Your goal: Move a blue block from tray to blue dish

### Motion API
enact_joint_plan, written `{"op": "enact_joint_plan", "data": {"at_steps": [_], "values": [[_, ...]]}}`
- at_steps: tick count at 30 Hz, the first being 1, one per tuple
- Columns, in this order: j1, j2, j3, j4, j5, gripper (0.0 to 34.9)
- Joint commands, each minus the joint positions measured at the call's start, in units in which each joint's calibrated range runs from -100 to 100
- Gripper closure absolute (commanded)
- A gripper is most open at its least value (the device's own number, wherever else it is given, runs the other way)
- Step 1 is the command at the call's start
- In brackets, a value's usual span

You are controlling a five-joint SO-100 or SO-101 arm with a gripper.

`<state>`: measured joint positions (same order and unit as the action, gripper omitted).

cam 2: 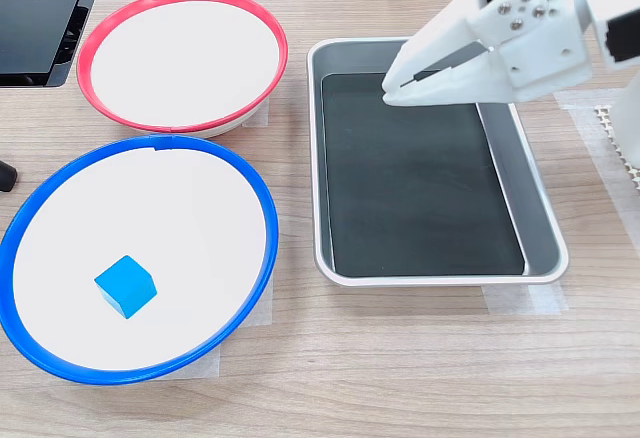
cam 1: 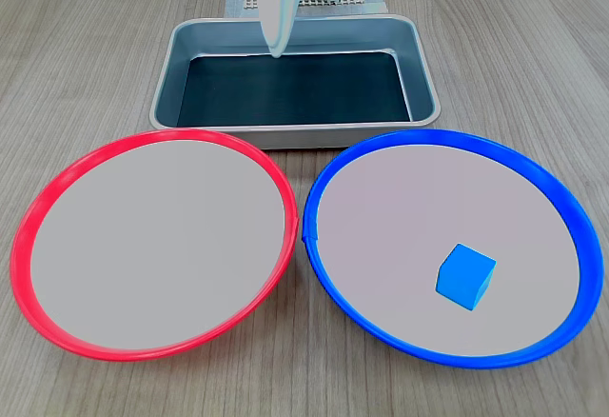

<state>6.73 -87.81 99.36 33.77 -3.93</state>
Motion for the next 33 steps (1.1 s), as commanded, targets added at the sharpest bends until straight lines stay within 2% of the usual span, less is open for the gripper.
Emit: {"op": "enact_joint_plan", "data": {"at_steps": [1,4,10,11,13,33], "values": [[-0.09,-7.76,0.64,7.46,-0.10,34.8],[-0.18,-11.17,0.64,13.57,-0.15,34.8],[0.19,-11.17,0.64,13.65,-0.20,34.6],[0.19,-11.17,0.64,13.65,-0.24,32.5],[0.10,-11.17,0.64,13.65,-0.20,34.6],[-0.28,-11.17,0.64,13.65,0.05,34.6]]}}
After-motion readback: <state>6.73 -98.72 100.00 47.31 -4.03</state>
